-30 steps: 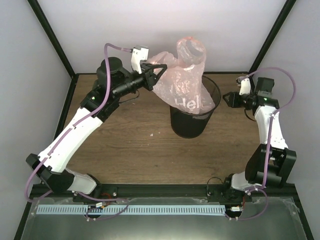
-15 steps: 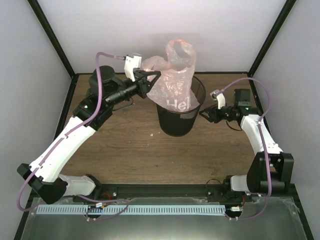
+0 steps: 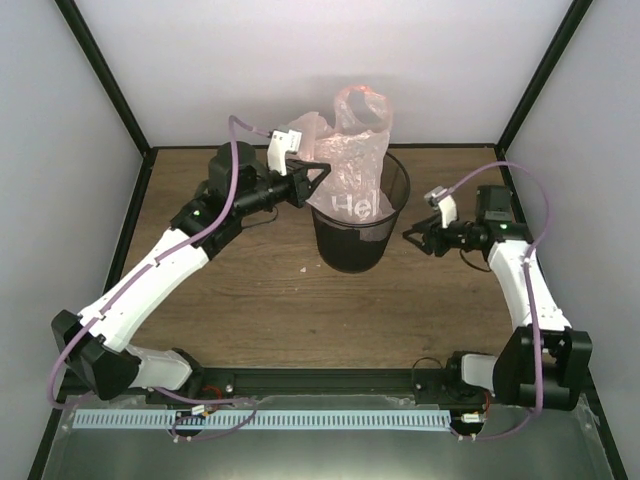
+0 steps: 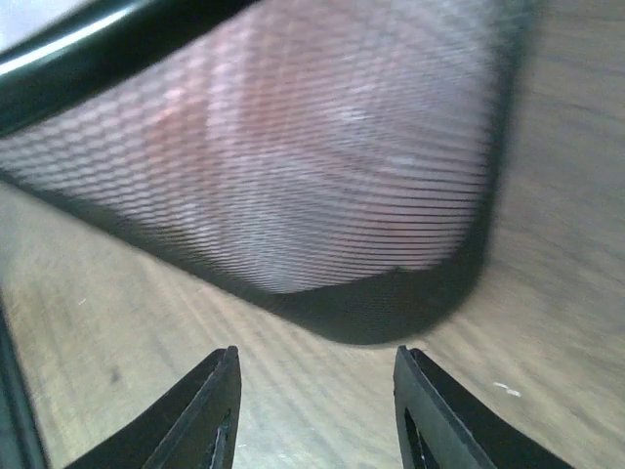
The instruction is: Put the trash bags into the trash bin
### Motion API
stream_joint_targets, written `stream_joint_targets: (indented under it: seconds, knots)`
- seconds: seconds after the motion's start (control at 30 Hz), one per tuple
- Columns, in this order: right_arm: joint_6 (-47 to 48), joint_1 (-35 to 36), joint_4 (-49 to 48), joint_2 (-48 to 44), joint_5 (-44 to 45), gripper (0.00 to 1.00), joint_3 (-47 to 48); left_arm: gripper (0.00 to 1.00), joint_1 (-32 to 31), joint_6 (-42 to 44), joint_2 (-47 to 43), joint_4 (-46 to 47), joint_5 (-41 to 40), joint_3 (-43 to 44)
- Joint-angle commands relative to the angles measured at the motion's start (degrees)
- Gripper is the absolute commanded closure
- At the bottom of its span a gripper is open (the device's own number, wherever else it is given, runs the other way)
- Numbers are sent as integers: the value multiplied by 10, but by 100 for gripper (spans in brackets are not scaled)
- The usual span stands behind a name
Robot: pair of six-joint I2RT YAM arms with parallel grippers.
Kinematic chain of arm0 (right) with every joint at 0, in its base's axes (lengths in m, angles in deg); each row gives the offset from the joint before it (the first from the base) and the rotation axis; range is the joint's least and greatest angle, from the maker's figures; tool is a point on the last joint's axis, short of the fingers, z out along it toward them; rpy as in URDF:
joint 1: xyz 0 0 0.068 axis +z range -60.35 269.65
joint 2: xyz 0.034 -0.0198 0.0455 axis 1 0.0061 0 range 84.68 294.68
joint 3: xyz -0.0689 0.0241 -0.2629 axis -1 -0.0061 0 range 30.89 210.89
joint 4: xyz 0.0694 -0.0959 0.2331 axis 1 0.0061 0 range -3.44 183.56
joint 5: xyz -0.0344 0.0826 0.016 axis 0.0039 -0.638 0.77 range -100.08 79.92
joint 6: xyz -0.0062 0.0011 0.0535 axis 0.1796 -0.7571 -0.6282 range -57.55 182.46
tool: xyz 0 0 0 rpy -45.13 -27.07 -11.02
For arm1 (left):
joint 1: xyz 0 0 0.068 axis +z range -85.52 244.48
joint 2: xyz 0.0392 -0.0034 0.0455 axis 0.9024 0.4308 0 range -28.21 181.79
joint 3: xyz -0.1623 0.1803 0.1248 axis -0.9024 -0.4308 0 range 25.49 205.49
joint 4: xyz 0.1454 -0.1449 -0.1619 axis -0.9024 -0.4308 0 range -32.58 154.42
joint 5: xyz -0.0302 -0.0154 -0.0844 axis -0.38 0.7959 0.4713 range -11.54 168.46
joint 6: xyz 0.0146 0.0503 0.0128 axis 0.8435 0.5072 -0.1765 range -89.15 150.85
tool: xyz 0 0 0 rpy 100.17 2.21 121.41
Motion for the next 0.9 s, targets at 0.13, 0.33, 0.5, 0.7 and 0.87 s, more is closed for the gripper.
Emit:
stream_joint_targets:
  seconds: [0.13, 0.33, 0.5, 0.7, 0.87]
  knots:
    - [-79, -103, -61, 95, 18, 55, 101, 96, -3, -12, -12, 7, 27, 8]
    - [-144, -96, -124, 192, 1, 55, 177, 96, -3, 53, -28, -87, 12, 55]
    - [-166, -66, -151, 277, 14, 55, 243, 96, -3, 92, -37, -149, -12, 78]
    - [-152, 2, -151, 308, 6, 55, 247, 96, -3, 104, -52, -190, -29, 78]
    - [-125, 33, -136, 278, -34, 55, 195, 96, -3, 131, -53, -234, -46, 75]
